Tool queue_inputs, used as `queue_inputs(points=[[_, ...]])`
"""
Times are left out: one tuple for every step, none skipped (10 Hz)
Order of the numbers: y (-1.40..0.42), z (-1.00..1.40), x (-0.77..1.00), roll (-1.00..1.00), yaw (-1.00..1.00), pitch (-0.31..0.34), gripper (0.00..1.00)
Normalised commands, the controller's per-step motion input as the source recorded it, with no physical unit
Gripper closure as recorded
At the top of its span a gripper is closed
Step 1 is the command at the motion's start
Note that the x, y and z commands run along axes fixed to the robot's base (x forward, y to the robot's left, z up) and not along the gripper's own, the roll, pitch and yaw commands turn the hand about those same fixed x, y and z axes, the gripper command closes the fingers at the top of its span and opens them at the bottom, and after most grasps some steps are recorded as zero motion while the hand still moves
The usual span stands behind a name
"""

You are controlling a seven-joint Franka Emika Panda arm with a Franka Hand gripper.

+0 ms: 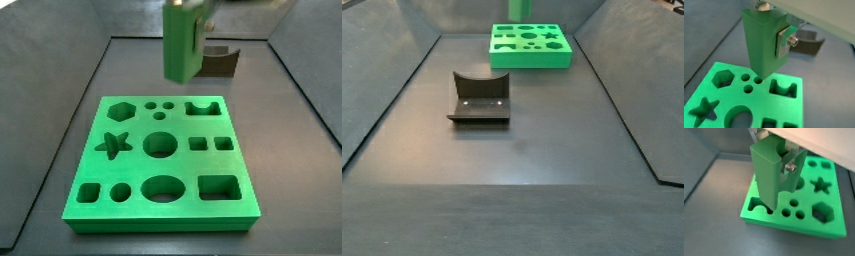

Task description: Insert the arch object.

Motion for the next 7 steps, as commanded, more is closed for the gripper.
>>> queue_inputs(points=[[0.00,-0.80,0.00,0.02,-1.00,0.000,1.00],[0.00,-0.75,0.00,0.00,-1.00,-0.020,1.00],[0.00,-0.69,0.15,0.00,-0.92,0.000,1.00],[-0.02,-0.64,0.34,0.00,-0.75,0.000,1.00],[-0.03,-0.60,0.37,0.00,-0.71,0.000,1.00],[-0.02,-0.57,0.33,-0.02,-0.75,0.000,1.00],[0.00,-0.48,0.21,-0.05,-0.83,0.000,1.00]])
